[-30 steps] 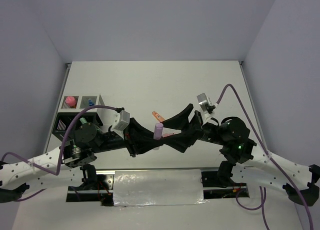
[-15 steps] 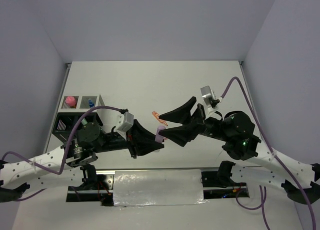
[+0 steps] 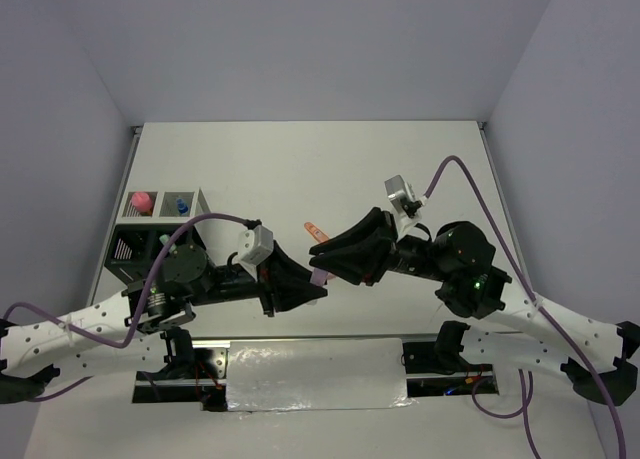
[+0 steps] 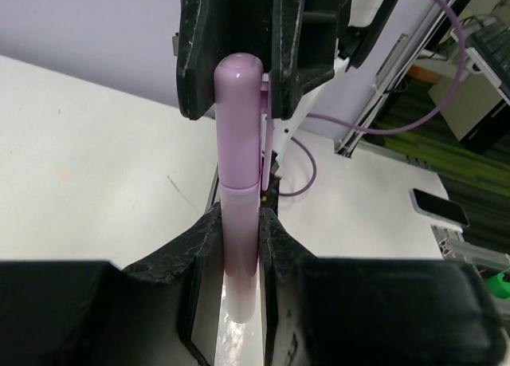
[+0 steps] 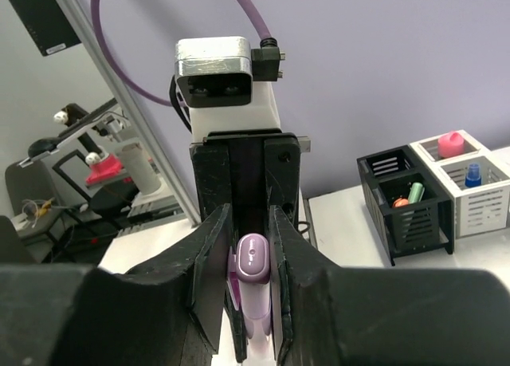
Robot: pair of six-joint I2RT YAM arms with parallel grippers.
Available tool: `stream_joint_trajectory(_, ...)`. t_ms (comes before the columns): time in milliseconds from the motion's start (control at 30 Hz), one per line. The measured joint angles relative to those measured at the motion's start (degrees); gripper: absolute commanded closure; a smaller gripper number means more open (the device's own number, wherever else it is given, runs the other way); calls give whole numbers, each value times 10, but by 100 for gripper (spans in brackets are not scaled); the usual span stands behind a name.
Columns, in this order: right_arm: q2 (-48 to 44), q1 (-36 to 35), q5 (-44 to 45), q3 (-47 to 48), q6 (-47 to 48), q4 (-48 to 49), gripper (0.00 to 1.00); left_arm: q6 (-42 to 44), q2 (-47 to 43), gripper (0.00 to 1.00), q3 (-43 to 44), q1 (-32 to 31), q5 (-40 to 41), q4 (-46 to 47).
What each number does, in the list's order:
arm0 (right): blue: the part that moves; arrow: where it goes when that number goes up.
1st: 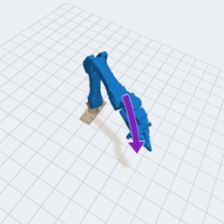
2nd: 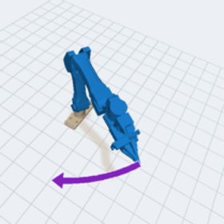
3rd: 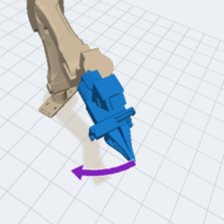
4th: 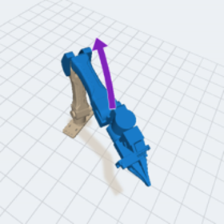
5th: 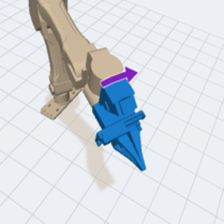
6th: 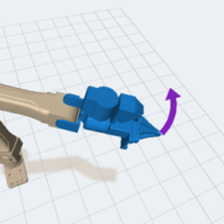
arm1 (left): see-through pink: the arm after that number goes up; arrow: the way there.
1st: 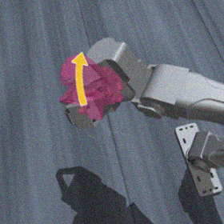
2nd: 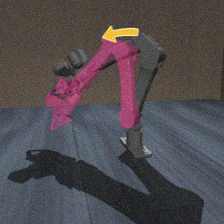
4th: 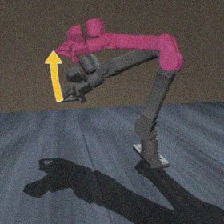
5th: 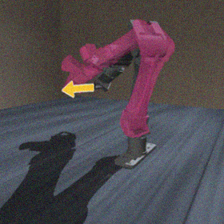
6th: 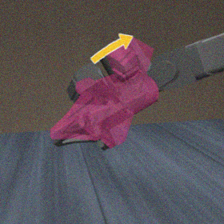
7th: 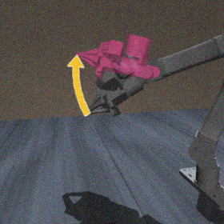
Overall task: Sort the stationery into containers
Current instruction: Close the pen cap on the pen.
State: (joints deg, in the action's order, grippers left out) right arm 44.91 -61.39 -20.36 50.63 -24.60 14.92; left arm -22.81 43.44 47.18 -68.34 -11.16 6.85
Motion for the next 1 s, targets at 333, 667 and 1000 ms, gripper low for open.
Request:
stream_joint_trajectory(333,-10,0,-7,-73,-43,100,100,23,-2,100,33,-1,-4,-82)
stream_joint_trajectory(667,-12,0,-5,-161,-95,228,100,60,5,100,56,-1,-17,-151)
stream_joint_trajectory(1000,-1,-22,28,-186,-108,283,100,76,11,100,69,-1,-23,-177)
